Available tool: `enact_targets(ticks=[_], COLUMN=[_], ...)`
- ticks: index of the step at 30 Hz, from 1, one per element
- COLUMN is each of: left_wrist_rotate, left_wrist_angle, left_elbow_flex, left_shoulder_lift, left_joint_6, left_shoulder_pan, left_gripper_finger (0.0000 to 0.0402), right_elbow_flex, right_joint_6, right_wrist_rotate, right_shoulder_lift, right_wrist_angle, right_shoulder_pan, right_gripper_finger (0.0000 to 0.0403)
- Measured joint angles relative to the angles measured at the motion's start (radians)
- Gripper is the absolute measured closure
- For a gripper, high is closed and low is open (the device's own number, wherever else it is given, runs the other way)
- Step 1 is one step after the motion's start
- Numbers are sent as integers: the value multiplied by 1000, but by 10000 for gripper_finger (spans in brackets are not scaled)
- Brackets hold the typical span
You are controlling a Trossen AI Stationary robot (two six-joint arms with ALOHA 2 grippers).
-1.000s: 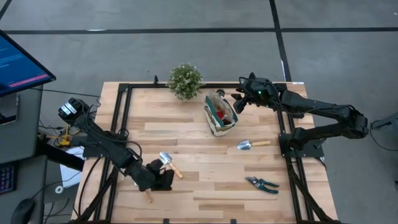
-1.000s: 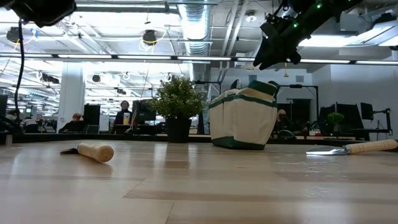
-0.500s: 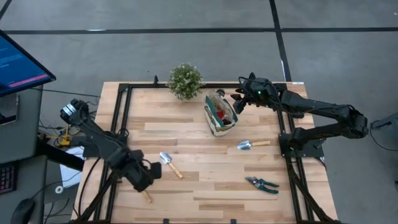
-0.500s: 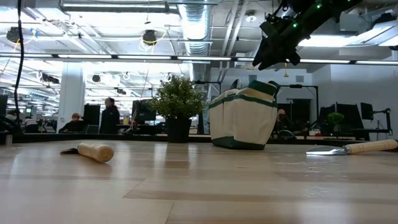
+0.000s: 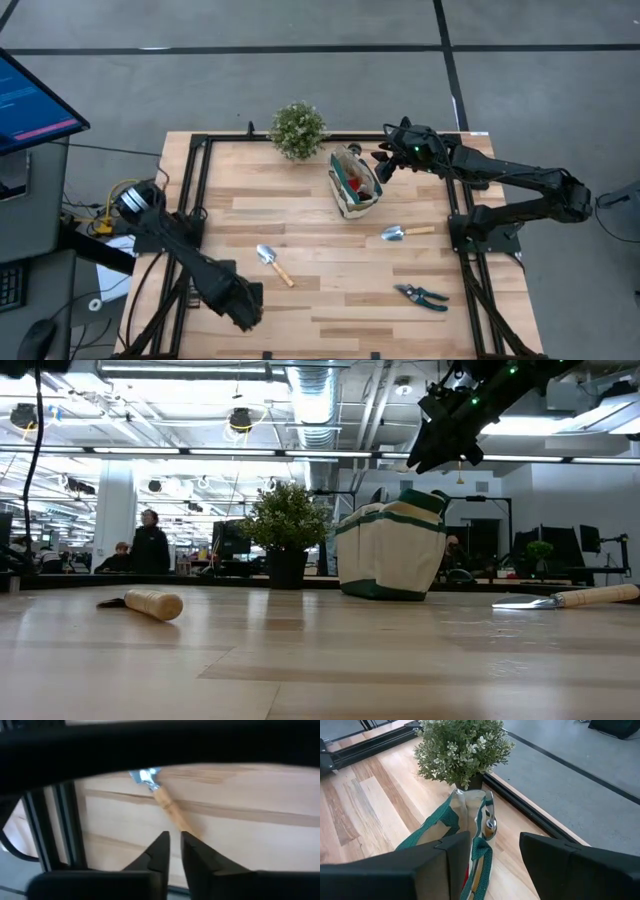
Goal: Pick & Place Garden tools in Gardening bag
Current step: Put the brown trowel into the white gardening bag
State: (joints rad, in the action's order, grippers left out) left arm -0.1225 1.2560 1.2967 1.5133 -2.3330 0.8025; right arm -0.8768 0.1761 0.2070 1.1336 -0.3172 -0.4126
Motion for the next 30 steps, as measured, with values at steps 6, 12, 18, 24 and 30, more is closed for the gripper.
enact_targets(ticks=[6,12,18,24,30], left_wrist_rotate=[-36,26,124,160,124], left_wrist_angle=[1,0,0,-3,-6], left_elbow_flex=[-18,-18,-18,-22,-40], left_shoulder_lift=[69,111,110,110,112], left_joint_6=[-81,-100,-77,-48,-76], left_shoulder_pan=[34,20,8,10,32], left_gripper_finger=[266,215,219,226,233], right_elbow_flex=[0,0,0,0,0], right_joint_6=[0,12,34,35,35], right_wrist_rotate=[0,0,0,1,2], right_shoulder_lift=[0,0,0,0,0], right_wrist_angle=[0,-3,-10,-16,-17], right_shoulder_pan=[0,0,0,0,0], right_gripper_finger=[239,240,244,249,254])
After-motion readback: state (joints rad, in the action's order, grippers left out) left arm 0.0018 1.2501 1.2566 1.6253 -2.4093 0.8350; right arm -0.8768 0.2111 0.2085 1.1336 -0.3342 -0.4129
